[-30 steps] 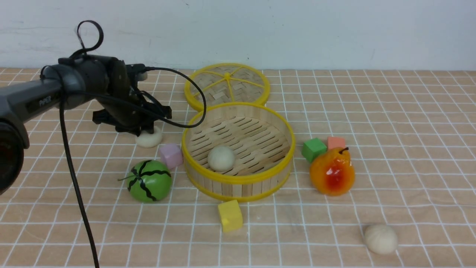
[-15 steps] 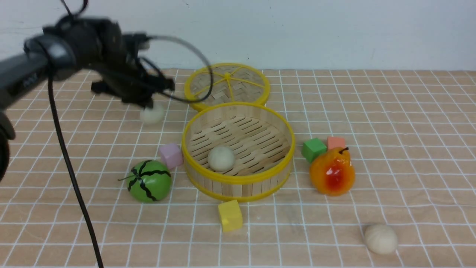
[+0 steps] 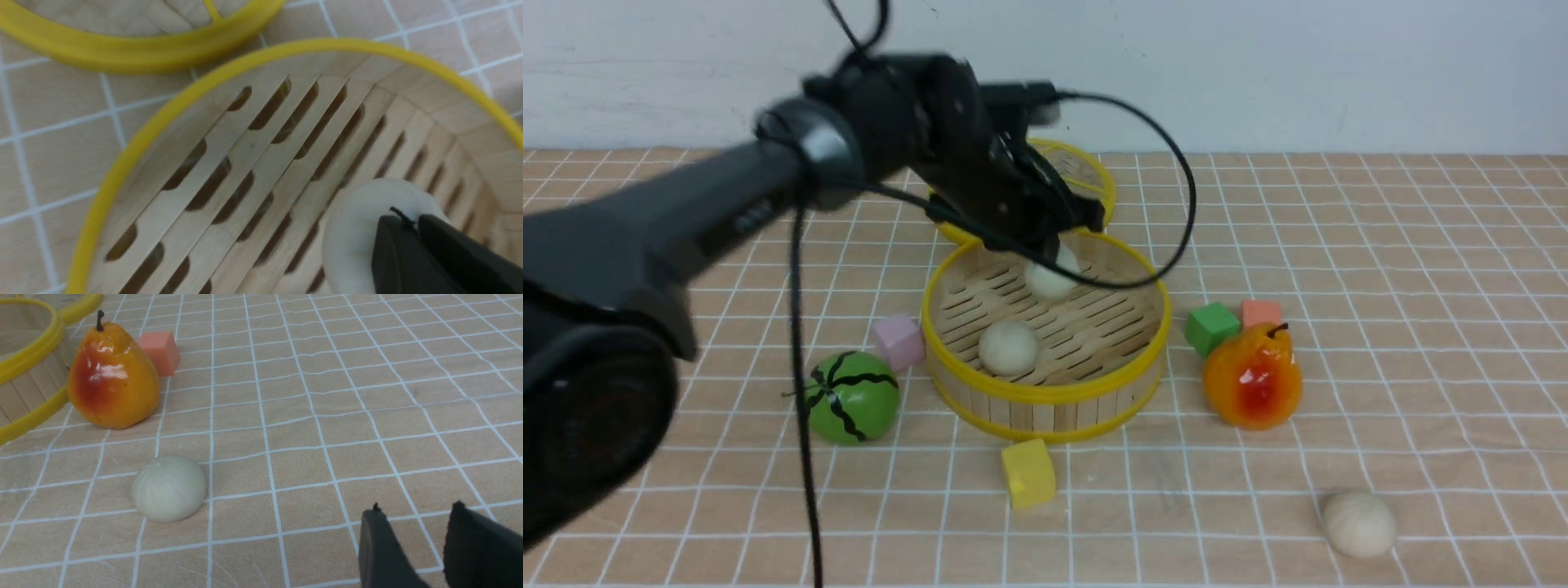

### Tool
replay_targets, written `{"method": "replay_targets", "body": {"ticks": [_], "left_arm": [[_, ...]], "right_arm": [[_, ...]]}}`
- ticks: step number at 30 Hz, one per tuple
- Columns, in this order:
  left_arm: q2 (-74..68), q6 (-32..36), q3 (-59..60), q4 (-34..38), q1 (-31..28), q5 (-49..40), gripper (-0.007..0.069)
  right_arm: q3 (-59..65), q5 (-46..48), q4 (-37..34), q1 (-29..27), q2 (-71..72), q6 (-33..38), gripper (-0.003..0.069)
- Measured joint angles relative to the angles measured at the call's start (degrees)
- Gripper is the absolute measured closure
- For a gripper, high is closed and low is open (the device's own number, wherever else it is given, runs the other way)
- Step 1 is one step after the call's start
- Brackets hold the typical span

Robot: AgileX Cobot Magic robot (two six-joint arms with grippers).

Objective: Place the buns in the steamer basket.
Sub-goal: Use the left arm to put the steamed stuffed bun into the steamer, then use the right arm to grab a steamed stuffed bun

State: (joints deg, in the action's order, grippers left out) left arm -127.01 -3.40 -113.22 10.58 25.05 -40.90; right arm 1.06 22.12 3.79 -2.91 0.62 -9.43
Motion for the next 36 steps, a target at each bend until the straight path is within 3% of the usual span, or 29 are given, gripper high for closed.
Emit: {"method": "replay_targets", "body": {"ticks": [3, 6, 7, 8, 11, 16, 21, 29, 32, 36], "left_arm": [[-1.9, -1.3, 0.0, 0.0, 0.2, 1.0, 0.0544], [-2.1, -2.2, 0.0, -0.2, 0.2, 1.0, 0.0409], [-2.1, -2.2, 0.0, -0.2, 0.2, 1.0, 0.0409], [-1.1, -2.3, 0.0, -0.3, 0.2, 0.3, 0.0329], [1.7, -2.5, 0.0, -0.5, 0.2, -2.2, 0.0239], [10.6, -2.5, 0.0, -2.7, 0.2, -7.9, 0.0188], [24.5, -2.5, 0.0, -4.2, 0.2, -14.5, 0.0245], [47.0, -2.7, 4.9, -8.1, 0.2, -22.8, 0.0506], [59.4, -5.6, 16.9, -11.3, 0.2, -23.5, 0.0637], [70.3, -8.5, 31.7, -13.0, 0.2, -20.7, 0.0638]], "right_arm": [[0.0, 0.0, 0.0, 0.0, 0.0, 0.0, 0.0418], [0.0, 0.0, 0.0, 0.0, 0.0, 0.0, 0.0418], [0.0, 0.0, 0.0, 0.0, 0.0, 0.0, 0.0418], [0.0, 0.0, 0.0, 0.0, 0.0, 0.0, 0.0418], [0.0, 0.0, 0.0, 0.0, 0.0, 0.0, 0.0418], [0.0, 0.0, 0.0, 0.0, 0.0, 0.0, 0.0418], [0.0, 0.0, 0.0, 0.0, 0.0, 0.0, 0.0418], [0.0, 0.0, 0.0, 0.0, 0.0, 0.0, 0.0418], [0.0, 0.0, 0.0, 0.0, 0.0, 0.0, 0.0418], [0.0, 0.0, 0.0, 0.0, 0.0, 0.0, 0.0418]]}}
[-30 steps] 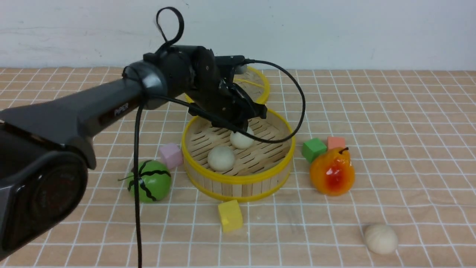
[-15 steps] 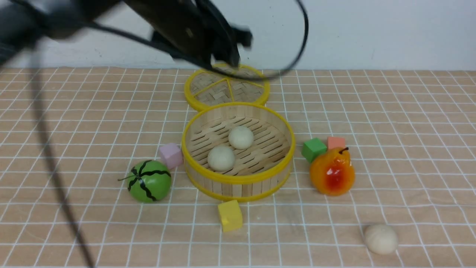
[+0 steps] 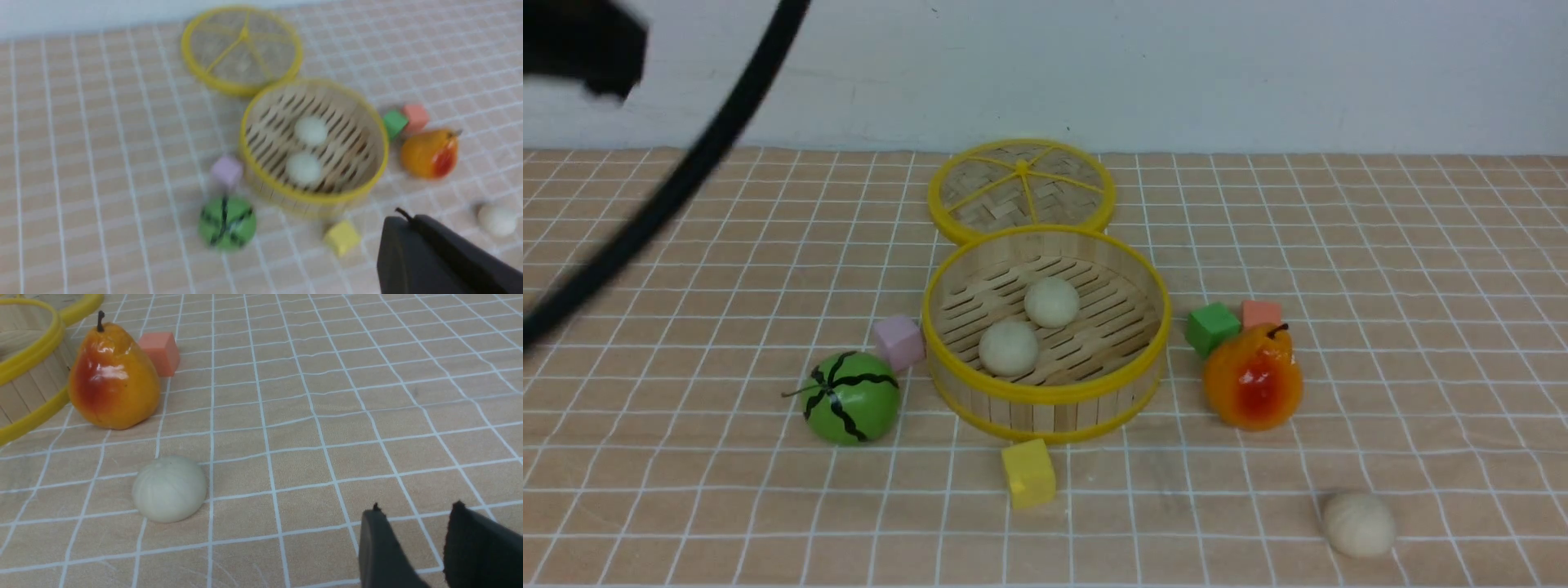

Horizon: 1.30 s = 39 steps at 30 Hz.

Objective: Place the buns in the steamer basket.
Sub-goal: Use the right arm to grab a steamed stuffed bun

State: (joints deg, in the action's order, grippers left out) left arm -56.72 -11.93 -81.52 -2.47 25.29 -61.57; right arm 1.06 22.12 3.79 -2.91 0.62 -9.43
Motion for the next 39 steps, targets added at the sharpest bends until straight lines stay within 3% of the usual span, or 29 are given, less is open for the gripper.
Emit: {"method": "replay_targets", "body": {"ticks": [5, 11, 29, 35, 39], "left_arm": [[22.0, -6.1, 28.3, -0.3, 0.0, 13.8, 0.0638], [36.7, -12.6, 45.3, -1.3, 0.0, 21.9, 0.0638], [36.7, -15.5, 49.0, -2.4, 0.0, 24.4, 0.0638], [37.5, -15.2, 54.0, -5.3, -0.9, 34.6, 0.0637], [41.8, -12.1, 60.5, -4.3, -5.3, 43.7, 0.0637]], "right_arm": [[0.0, 0.0, 0.0, 0.0, 0.0, 0.0, 0.0418], [0.0, 0.0, 0.0, 0.0, 0.0, 0.0, 0.0418], [0.0, 0.0, 0.0, 0.0, 0.0, 0.0, 0.0418], [0.0, 0.0, 0.0, 0.0, 0.0, 0.0, 0.0418], [0.0, 0.0, 0.0, 0.0, 0.0, 0.0, 0.0418]]}}
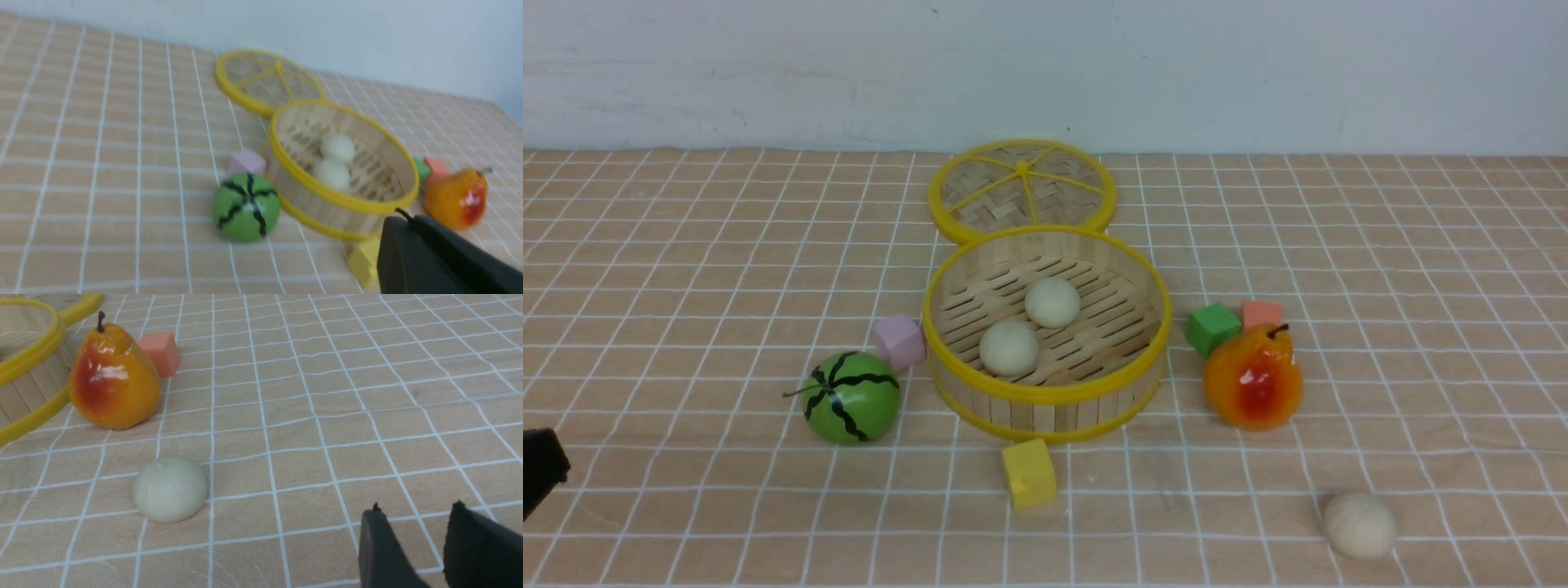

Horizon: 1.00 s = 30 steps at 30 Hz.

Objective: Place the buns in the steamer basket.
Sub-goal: Use the right arm to grab a steamed stuffed bun

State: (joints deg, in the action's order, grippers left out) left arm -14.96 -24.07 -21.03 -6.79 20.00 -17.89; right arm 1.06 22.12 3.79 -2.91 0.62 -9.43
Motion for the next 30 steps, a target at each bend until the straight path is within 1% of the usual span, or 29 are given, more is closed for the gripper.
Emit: {"method": "replay_targets", "body": {"ticks": [2, 3, 4, 5, 9, 11, 13, 20, 30], "left_arm": [[1.7, 1.3, 1.8, 0.4, -1.5, 2.4, 0.0636], [4.5, 2.7, 5.2, 0.7, -3.7, 4.9, 0.0636], [4.9, 2.8, 5.6, 0.8, -3.9, 5.3, 0.0636], [7.7, 3.2, 8.7, 1.3, -5.5, 5.9, 0.0635], [14.1, 3.2, 16.1, 2.6, -9.4, 5.3, 0.0634], [15.2, 3.2, 18.5, 2.8, -10.0, 5.0, 0.0634], [15.5, 3.2, 21.7, 2.9, -10.2, 3.4, 0.0633], [15.5, 3.2, 22.7, 3.7, -9.5, -3.5, 0.0629], [15.6, 3.2, 22.8, 5.2, -9.4, -3.8, 0.062]], "right_arm": [[0.0, 0.0, 0.0, 0.0, 0.0, 0.0, 0.0418], [0.0, 0.0, 0.0, 0.0, 0.0, 0.0, 0.0418], [0.0, 0.0, 0.0, 0.0, 0.0, 0.0, 0.0418], [0.0, 0.0, 0.0, 0.0, 0.0, 0.0, 0.0418], [0.0, 0.0, 0.0, 0.0, 0.0, 0.0, 0.0418], [0.0, 0.0, 0.0, 0.0, 0.0, 0.0, 0.0418], [0.0, 0.0, 0.0, 0.0, 0.0, 0.0, 0.0418], [0.0, 0.0, 0.0, 0.0, 0.0, 0.0, 0.0418], [0.0, 0.0, 0.0, 0.0, 0.0, 0.0, 0.0418]]}}
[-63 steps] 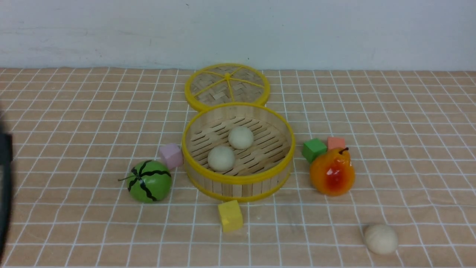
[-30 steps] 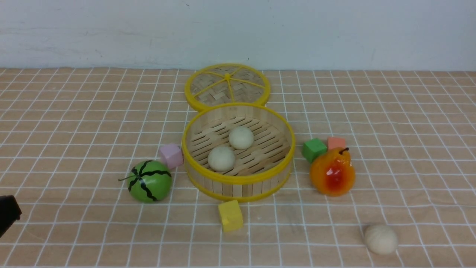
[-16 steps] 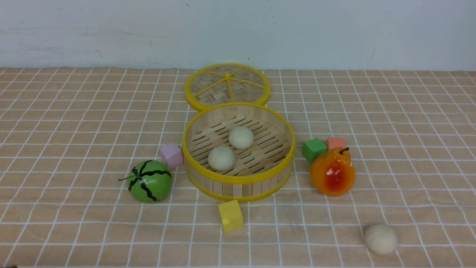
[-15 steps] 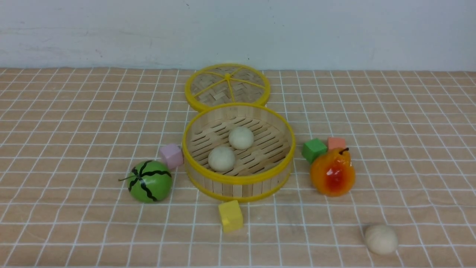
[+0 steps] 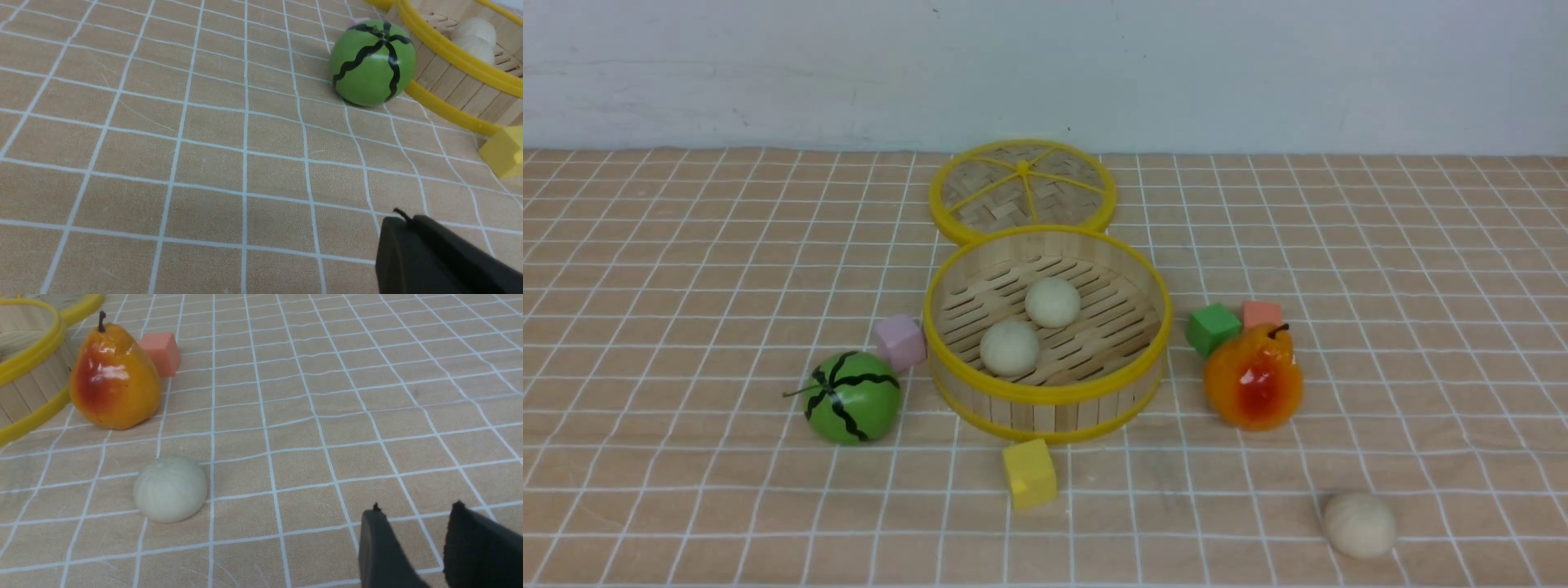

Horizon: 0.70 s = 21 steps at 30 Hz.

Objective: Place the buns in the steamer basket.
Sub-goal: Use the right arm to grab a steamed stuffed bun

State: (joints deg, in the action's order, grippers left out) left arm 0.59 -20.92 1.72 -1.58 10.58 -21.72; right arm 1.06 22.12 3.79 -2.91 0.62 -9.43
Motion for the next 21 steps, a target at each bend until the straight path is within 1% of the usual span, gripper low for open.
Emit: {"method": "replay_targets", "body": {"ticks": [11, 13, 15, 18, 20, 21], "left_arm": [[0.0, 0.0, 0.0, 2.0, 0.0, 0.0, 0.0614], [0.0, 0.0, 0.0, 2.1, -0.9, 0.1, 0.0614], [0.0, 0.0, 0.0, 2.1, -3.9, 0.1, 0.0614], [0.0, 0.0, 0.0, 2.1, -7.0, 0.1, 0.061], [0.0, 0.0, 0.0, 2.1, -7.2, 0.1, 0.0608], [0.0, 0.0, 0.0, 2.1, -6.5, 0.1, 0.0606]], "right_arm": [[0.0, 0.0, 0.0, 0.0, 0.0, 0.0, 0.0418], [0.0, 0.0, 0.0, 0.0, 0.0, 0.0, 0.0418], [0.1, -0.7, 0.0, 0.0, 0.0, 0.0, 0.0418], [0.5, -4.7, -0.2, 0.0, 0.0, 0.0, 0.0418], [0.6, -7.2, -0.2, 0.0, 0.0, 0.0, 0.0418], [0.6, -10.9, -0.2, 0.0, 0.0, 0.0, 0.0418]]}}
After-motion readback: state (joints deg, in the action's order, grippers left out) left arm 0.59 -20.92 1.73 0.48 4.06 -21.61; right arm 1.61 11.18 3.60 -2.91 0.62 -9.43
